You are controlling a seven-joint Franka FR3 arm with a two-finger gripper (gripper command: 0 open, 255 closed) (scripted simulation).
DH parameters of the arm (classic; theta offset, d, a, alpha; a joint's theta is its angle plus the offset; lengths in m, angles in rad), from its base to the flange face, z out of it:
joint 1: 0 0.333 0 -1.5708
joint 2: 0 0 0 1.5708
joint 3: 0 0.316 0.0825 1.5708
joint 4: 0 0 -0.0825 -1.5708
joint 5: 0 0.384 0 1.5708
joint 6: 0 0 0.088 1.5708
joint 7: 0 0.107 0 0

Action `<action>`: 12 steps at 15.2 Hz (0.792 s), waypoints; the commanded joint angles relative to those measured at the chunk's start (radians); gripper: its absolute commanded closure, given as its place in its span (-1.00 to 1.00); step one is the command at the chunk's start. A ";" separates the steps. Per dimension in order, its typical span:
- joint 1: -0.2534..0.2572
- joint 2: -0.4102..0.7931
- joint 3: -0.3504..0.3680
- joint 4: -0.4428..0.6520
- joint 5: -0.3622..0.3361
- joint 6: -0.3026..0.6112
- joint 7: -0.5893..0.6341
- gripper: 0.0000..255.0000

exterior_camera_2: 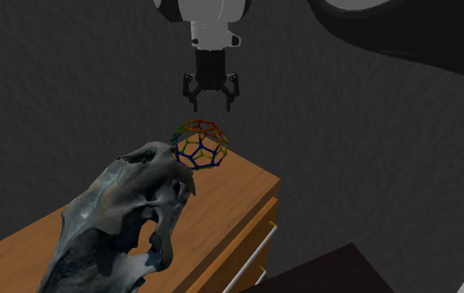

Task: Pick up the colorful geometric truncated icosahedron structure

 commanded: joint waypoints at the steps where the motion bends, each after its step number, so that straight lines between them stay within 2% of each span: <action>1: 0.003 0.110 -0.001 0.112 -0.004 -0.026 0.016 -1.00; 6: 0.007 0.365 -0.005 0.423 -0.010 -0.134 0.049 -1.00; 12: 0.007 0.375 -0.005 0.358 -0.010 -0.060 0.044 -1.00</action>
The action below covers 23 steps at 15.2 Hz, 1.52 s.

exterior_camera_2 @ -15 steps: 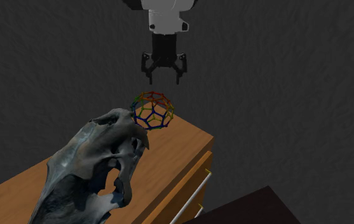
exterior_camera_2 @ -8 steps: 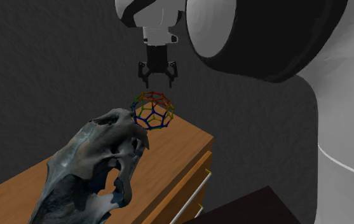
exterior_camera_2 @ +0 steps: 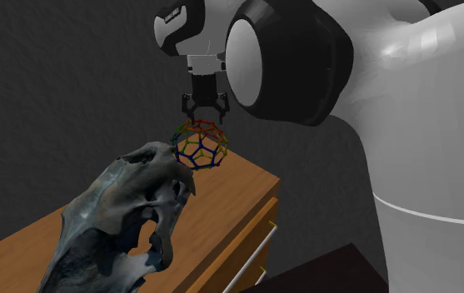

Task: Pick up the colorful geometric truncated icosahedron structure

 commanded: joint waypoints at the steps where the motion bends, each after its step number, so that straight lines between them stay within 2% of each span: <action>1: 0.001 0.007 0.000 -0.018 0.000 0.025 -0.001 -1.00; 3: 0.001 0.008 0.000 -0.024 0.000 0.032 -0.001 -1.00; 4: 0.001 0.010 0.000 -0.023 0.000 0.033 -0.001 1.00; 13: 0.001 0.008 0.000 -0.023 0.000 0.032 -0.001 1.00; 23: 0.000 -0.007 0.001 0.086 -0.001 -0.093 0.006 1.00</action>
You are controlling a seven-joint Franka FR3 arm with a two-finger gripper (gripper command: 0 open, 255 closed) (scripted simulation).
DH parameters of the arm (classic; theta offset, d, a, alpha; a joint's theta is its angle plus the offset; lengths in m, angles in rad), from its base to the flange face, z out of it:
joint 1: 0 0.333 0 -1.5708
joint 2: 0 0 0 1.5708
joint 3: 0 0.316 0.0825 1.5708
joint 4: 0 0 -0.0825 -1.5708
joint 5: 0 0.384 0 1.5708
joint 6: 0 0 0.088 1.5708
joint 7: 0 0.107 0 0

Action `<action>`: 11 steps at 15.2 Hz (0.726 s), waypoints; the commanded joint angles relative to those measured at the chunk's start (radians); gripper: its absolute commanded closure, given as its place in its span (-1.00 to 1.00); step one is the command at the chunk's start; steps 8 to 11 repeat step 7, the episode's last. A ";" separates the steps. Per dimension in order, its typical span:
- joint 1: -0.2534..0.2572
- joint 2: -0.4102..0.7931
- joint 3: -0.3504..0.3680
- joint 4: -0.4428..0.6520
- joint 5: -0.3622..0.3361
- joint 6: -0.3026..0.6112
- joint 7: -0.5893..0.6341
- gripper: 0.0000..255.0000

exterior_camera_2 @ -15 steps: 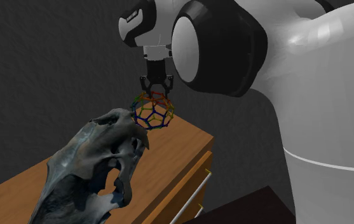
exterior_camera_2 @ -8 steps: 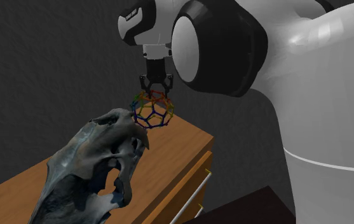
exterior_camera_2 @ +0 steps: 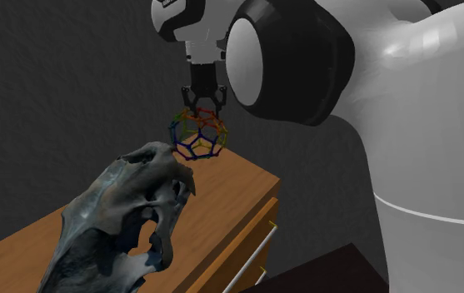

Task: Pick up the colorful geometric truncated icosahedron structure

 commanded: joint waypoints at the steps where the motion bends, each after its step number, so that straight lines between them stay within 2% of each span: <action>1: 0.001 -0.004 0.001 0.024 0.000 -0.027 0.003 1.00; 5: 0.000 0.001 0.001 0.086 0.000 -0.084 0.006 1.00; 11: 0.000 0.001 0.001 0.088 0.000 -0.086 0.006 1.00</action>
